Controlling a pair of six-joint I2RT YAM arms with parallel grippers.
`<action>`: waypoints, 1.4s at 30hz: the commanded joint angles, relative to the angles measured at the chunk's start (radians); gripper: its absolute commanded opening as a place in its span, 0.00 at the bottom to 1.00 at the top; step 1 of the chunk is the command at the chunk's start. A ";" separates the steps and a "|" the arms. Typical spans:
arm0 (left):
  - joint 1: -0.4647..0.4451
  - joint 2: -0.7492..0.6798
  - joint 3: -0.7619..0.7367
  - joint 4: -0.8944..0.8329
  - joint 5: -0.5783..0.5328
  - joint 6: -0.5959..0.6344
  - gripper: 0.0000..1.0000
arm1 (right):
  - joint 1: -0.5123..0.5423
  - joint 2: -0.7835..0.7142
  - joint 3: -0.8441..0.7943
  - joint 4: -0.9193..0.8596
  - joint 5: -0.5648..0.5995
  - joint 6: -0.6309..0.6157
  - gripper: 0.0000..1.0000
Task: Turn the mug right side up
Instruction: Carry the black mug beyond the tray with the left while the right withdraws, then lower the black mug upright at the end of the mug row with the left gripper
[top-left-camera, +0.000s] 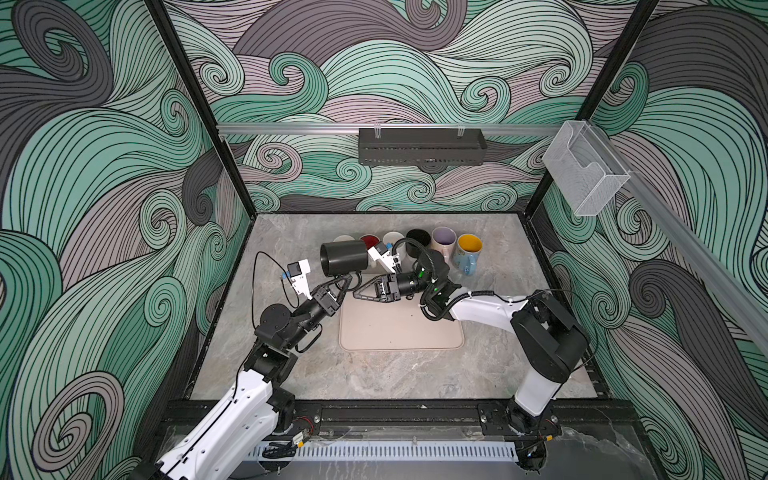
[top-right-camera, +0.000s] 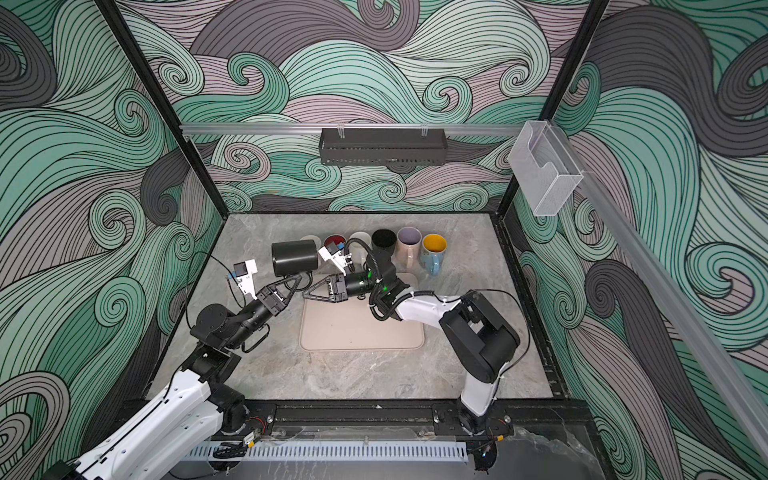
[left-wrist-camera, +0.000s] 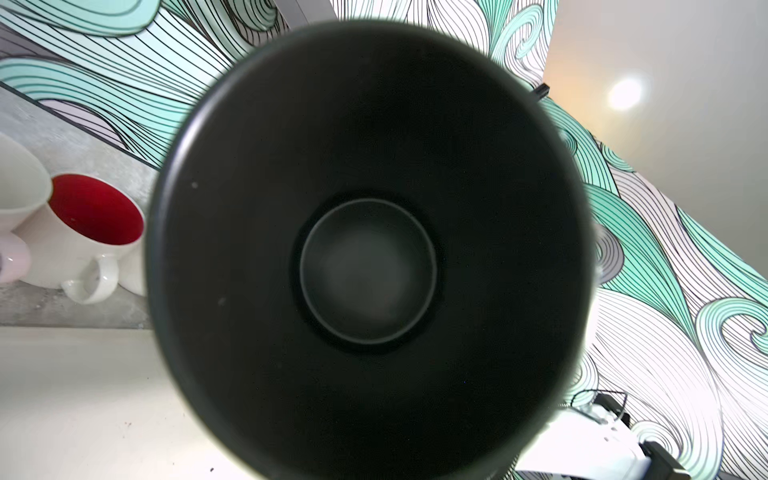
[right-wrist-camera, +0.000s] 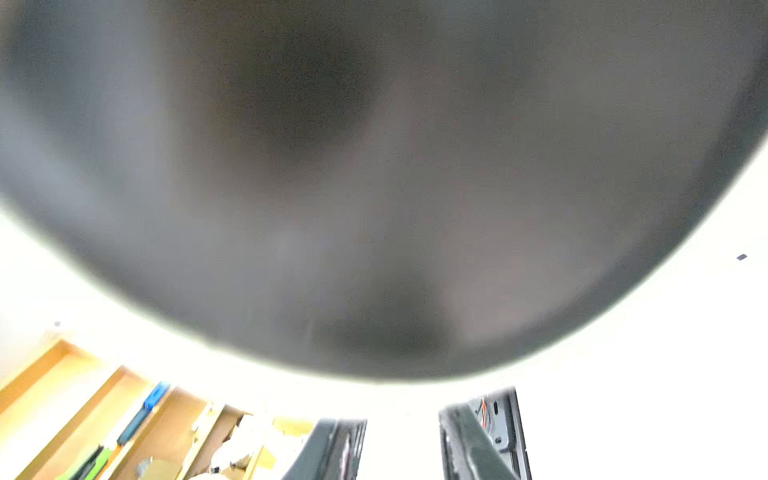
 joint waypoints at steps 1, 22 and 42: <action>0.006 -0.020 0.027 0.089 -0.042 0.046 0.00 | 0.001 -0.035 -0.017 -0.009 -0.035 -0.026 0.37; 0.008 0.359 0.668 -0.843 -0.619 0.732 0.00 | -0.081 -0.222 0.021 -0.907 0.334 -0.531 0.36; 0.167 0.667 0.781 -0.850 -0.686 0.816 0.00 | -0.155 -0.361 -0.055 -1.053 0.480 -0.642 0.36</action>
